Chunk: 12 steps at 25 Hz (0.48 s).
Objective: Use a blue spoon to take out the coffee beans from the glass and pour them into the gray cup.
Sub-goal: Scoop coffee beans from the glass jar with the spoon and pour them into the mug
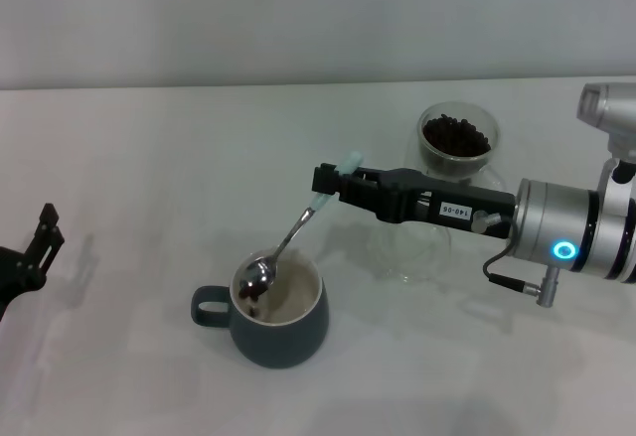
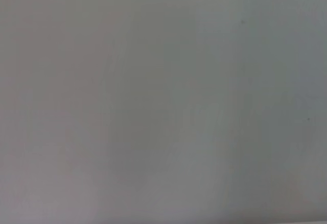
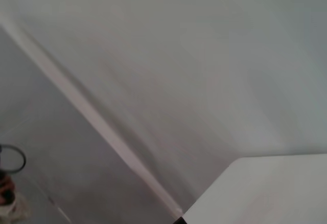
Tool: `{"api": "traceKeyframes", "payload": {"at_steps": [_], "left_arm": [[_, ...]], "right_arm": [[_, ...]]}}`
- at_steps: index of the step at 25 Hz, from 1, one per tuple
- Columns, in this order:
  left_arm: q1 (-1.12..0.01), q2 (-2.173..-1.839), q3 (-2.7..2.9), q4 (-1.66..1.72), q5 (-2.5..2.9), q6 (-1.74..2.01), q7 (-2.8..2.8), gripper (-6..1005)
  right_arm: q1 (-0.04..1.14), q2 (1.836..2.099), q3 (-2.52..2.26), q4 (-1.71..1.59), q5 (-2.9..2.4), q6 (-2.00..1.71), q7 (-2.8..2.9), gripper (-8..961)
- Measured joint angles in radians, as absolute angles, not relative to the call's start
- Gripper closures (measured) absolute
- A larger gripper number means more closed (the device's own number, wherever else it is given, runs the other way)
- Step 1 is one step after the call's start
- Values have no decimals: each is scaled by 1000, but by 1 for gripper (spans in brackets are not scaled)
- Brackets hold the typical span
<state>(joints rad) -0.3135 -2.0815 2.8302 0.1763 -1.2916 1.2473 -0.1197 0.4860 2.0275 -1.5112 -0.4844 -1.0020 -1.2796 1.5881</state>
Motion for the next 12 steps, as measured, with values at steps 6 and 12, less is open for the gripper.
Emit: {"api": "traceKeyframes", "payload": {"at_steps": [6, 12], "left_arm": [[-310, -2082, 2830, 176, -1302, 1247, -120, 225], [-306, -2083, 2830, 176, -1304, 1248, -120, 224]], "right_arm": [[473, 2021, -1516, -502, -1003, -1279, 1542, 796], [428, 2013, -1484, -538, -997, -1295, 1520, 795]]}}
